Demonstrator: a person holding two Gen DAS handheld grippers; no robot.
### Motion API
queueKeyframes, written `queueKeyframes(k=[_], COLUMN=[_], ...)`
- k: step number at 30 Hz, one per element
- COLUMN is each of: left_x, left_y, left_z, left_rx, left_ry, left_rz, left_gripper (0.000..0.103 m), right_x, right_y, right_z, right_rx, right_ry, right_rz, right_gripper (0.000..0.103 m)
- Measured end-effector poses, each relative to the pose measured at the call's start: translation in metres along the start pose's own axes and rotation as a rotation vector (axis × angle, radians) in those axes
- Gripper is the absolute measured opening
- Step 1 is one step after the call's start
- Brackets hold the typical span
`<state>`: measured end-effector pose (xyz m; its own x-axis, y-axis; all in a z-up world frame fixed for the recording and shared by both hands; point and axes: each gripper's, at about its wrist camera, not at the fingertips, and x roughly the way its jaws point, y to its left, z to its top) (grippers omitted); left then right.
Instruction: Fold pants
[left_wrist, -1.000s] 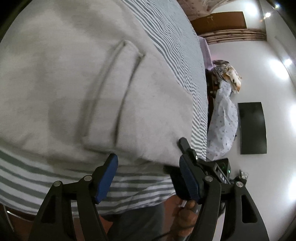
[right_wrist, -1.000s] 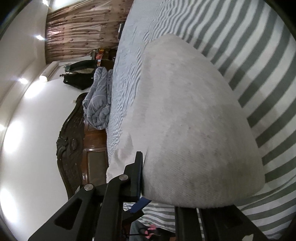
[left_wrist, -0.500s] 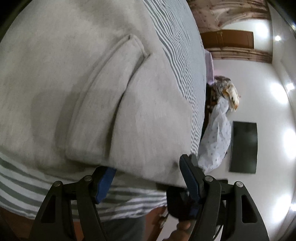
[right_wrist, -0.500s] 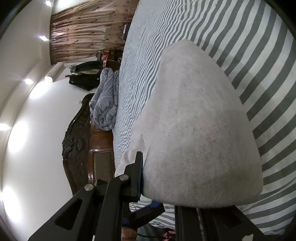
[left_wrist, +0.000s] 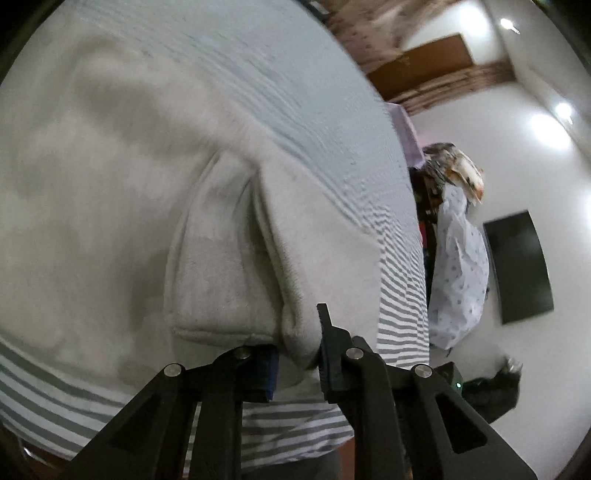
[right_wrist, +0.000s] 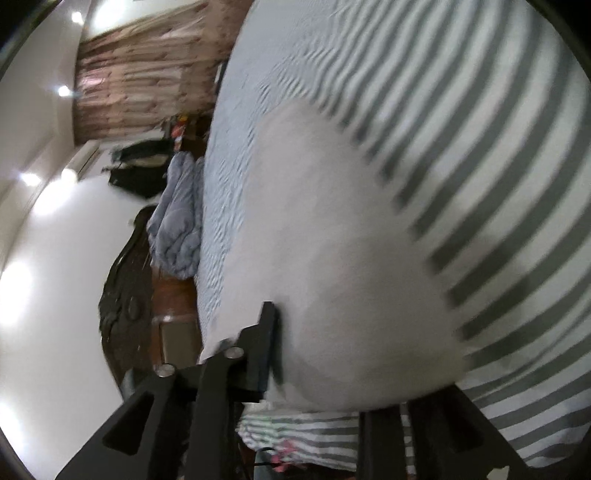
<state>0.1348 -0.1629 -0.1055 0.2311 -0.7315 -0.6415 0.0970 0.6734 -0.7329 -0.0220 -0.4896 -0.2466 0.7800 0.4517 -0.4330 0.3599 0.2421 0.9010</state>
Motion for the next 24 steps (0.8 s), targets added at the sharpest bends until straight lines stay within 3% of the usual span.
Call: queueKeyframes(k=[2,7,9,12,14,20,22,24], left_x=[-0.010,-0.033,-0.026,-0.006,-0.002,-0.007,-0.015,-0.023], left_y=[-0.010,-0.035,-0.011,0.045,0.067,0.071,0.065,0.047], left_z=[0.000,-0.010,-0.006,-0.006,-0.013,-0.004,0.000,-0.001], left_rx=[0.080,0.378,0.328,0.105,0.012,-0.045,0.003,0.113], left_ry=[-0.026,-0.126,-0.069,0.078,0.111,0.143,0.128,0.123], left_rz=[0.007,0.108,0.130,0.140,0.116,0.069,0.084,0.123], left_gripper=[0.018,0.018,0.018,0.020,0.020,0.024,0.025,0.026], right_x=[-0.001,0.012,0.018,0.026,0.029,0.019,0.013,0.007], right_y=[0.002,0.029,0.029,0.018,0.013,0.021,0.028,0.038], right_z=[-0.001,-0.019,-0.022,-0.026,-0.028,-0.026,-0.030,-0.035], right_rx=[-0.011,-0.175,-0.191,-0.152,-0.153,-0.157,-0.200,-0.256], right_ry=[0.017,0.056,0.064,0.098,0.117,0.148,0.173,0.212], right_rz=[0.018,-0.068,-0.098,-0.151,-0.183,-0.249,-0.296,-0.355], right_gripper=[0.020,0.015,0.015,0.015,0.017,0.030,0.041,0.044])
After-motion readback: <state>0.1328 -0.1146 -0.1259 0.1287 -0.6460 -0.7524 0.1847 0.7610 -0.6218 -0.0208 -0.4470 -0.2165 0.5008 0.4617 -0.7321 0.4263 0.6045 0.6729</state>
